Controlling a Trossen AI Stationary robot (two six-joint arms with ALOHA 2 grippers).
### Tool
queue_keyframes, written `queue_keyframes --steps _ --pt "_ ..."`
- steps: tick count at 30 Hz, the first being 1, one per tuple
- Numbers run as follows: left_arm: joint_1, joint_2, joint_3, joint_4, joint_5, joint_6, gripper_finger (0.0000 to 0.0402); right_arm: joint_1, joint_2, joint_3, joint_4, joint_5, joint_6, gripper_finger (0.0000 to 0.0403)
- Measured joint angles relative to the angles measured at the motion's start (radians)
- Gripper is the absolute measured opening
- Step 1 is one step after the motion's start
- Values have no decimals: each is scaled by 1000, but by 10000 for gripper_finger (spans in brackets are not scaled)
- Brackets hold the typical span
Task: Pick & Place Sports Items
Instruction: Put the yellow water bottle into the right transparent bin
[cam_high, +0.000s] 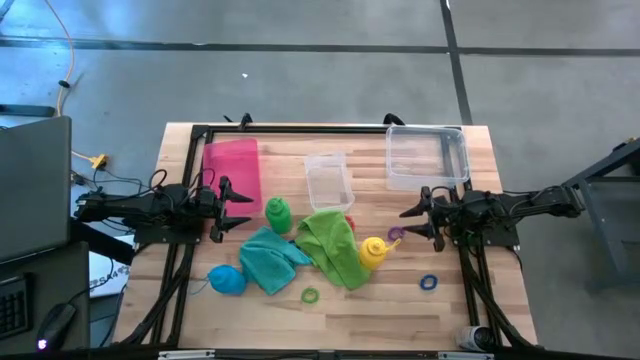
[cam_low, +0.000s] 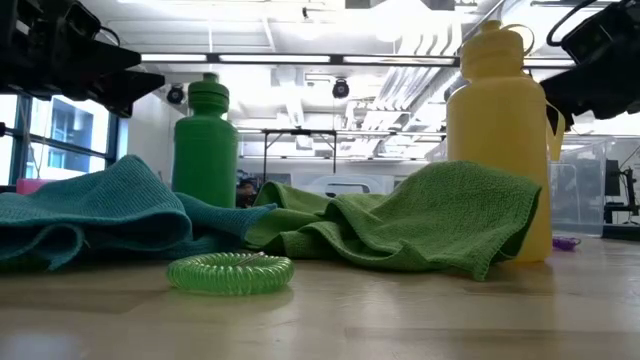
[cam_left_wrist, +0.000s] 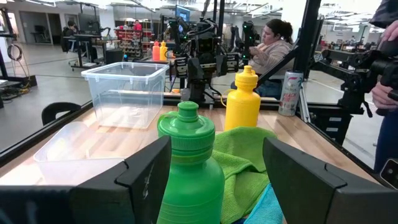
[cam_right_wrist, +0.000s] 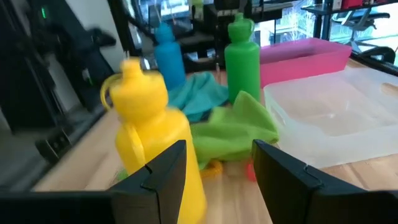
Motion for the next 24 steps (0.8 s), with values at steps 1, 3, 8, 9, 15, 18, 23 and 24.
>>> queue_keyframes --steps 1,3,8,9,15,18,23,24 --pt "0 0 0 0 0 0 249 0 0 0 21 0 32 174" --pt "0 0 0 0 0 0 249 0 0 0 64 0 82 174" --pt "0 0 0 0 0 0 249 0 0 4 157 28 92 174" --pt "0 0 0 0 0 0 249 0 0 12 157 43 93 174" --pt "0 0 0 1 0 0 249 0 66 87 142 53 116 174" --pt "0 0 0 1 0 0 249 0 129 135 142 52 116 174" --pt "0 0 0 1 0 0 249 0 251 219 136 33 106 174" --pt "0 0 0 1 0 0 249 0 272 236 141 21 92 174"
